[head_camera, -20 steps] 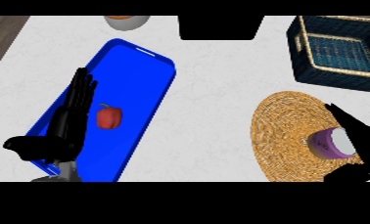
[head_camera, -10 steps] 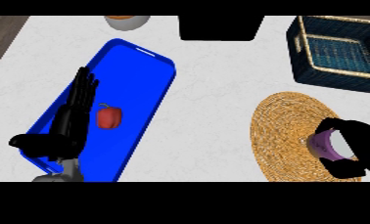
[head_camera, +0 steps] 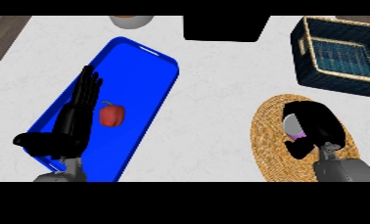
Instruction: Pick the can from the placemat and place it in the basket
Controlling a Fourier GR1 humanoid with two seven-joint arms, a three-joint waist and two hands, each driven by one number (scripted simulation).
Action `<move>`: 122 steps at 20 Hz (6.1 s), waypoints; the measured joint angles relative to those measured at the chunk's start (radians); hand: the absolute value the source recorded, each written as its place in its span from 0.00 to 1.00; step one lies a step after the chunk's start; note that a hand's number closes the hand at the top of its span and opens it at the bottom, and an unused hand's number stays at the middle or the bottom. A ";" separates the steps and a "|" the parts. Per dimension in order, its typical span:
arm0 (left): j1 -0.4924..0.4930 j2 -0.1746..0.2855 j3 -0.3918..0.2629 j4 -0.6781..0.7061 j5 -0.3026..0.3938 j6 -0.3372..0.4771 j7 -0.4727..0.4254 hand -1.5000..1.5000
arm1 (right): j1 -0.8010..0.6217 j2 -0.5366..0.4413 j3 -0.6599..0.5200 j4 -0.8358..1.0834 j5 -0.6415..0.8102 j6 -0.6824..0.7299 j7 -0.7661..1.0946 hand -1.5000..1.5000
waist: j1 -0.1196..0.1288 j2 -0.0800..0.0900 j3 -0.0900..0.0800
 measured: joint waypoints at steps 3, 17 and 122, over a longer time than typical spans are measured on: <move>-0.014 0.004 0.004 -0.001 0.002 -0.004 0.008 0.50 | -0.113 0.085 0.052 0.134 0.053 -0.038 0.042 1.00 | 0.006 0.003 0.003; -0.001 0.007 0.029 0.015 0.003 0.001 0.004 0.50 | -0.244 0.238 0.043 0.040 -0.077 -0.236 0.057 1.00 | -0.030 -0.003 0.012; 0.003 -0.019 0.049 -0.024 -0.019 -0.031 0.032 0.50 | -0.455 -0.702 -0.825 0.834 -0.818 -0.281 -0.480 0.00 | -0.025 0.003 0.016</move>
